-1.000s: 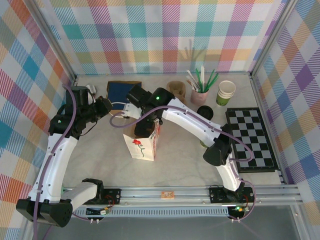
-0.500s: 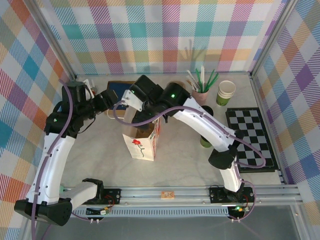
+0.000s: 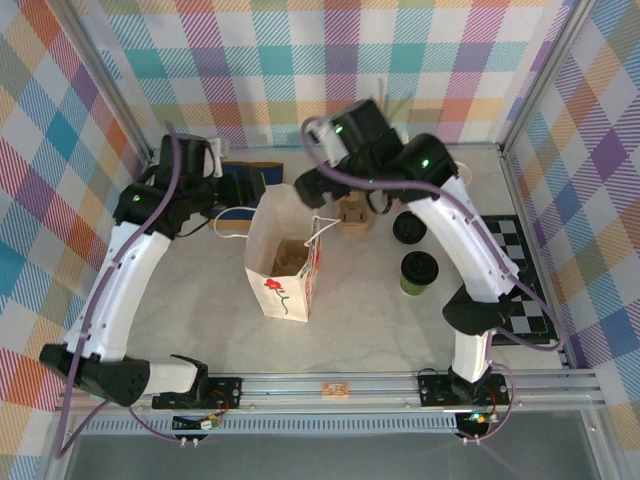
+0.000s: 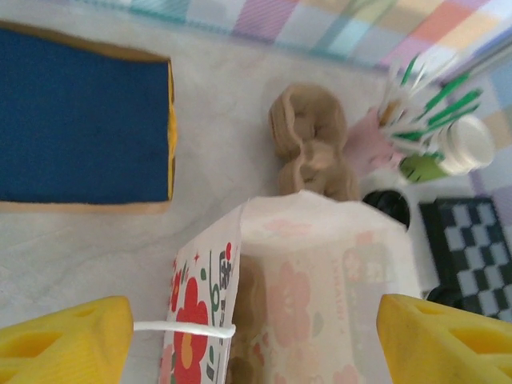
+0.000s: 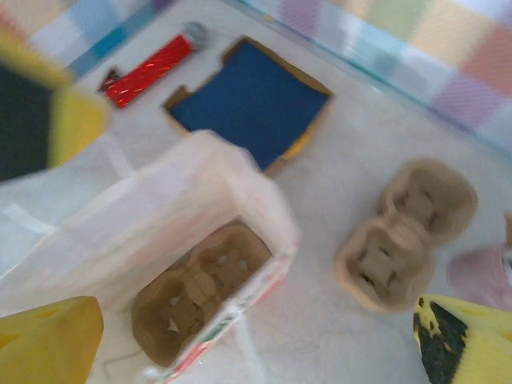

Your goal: Pack the takeout coffee

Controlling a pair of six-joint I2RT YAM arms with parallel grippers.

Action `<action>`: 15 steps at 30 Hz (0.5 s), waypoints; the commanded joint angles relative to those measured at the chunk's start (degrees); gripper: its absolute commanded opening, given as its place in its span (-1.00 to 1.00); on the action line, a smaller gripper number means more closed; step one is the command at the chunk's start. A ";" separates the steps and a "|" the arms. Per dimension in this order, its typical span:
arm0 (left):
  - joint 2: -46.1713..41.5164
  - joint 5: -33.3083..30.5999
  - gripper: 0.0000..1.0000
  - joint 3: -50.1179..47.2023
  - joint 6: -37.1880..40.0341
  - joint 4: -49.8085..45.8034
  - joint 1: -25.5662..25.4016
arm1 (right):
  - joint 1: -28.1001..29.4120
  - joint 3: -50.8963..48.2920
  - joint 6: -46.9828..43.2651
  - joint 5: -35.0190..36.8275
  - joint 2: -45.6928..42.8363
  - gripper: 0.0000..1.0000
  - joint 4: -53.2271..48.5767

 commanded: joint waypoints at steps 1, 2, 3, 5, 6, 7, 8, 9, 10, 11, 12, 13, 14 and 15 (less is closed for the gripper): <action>2.40 -1.88 0.57 1.44 3.90 -3.70 -1.68 | -3.91 -3.59 11.63 -6.58 1.58 0.98 -2.92; 3.30 -2.28 0.56 1.57 4.13 -3.67 -1.99 | -4.06 -5.88 12.01 -7.09 1.57 0.98 -1.55; 4.34 -2.58 0.56 1.78 4.39 -3.52 -2.24 | -4.18 -7.98 12.18 -8.19 1.63 0.98 -0.14; 6.04 -2.95 0.56 2.02 4.75 -2.95 -2.42 | -4.53 -10.05 12.68 -9.95 2.27 0.98 1.98; 6.89 -3.13 0.55 2.19 4.88 -2.56 -2.46 | -4.59 -10.27 12.88 -10.06 2.99 0.98 2.42; 7.63 -3.32 0.54 2.44 5.06 -2.49 -2.50 | -4.66 -10.04 12.94 -10.02 3.60 0.98 2.55; 8.40 -3.58 0.51 2.83 5.22 -2.49 -2.46 | -4.74 -9.80 13.07 -9.95 4.23 0.98 2.79; 9.18 -3.77 0.48 3.18 5.40 -2.53 -2.46 | -4.63 -9.75 13.31 -10.05 4.70 0.98 3.07; 9.72 -3.77 0.42 3.50 5.54 -2.66 -2.46 | -4.72 -9.87 13.36 -10.25 4.96 0.98 3.41; 10.17 -3.61 0.36 3.65 5.71 -2.66 -2.46 | -4.60 -10.09 13.39 -10.57 5.33 0.98 3.81; 10.52 -3.60 0.27 3.65 5.80 -2.54 -2.46 | -4.59 -10.19 13.39 -10.62 5.81 1.00 3.92; 10.76 -3.64 0.19 3.56 5.81 -2.46 -2.55 | -4.59 -10.23 13.41 -10.59 6.26 0.96 3.91; 10.96 -3.73 0.10 3.47 5.81 -2.44 -2.55 | -4.58 -10.48 13.47 -10.51 6.70 0.89 3.84; 11.06 -3.69 0.00 3.39 5.71 -2.24 -2.55 | -4.52 -10.83 13.53 -10.50 7.05 0.78 3.91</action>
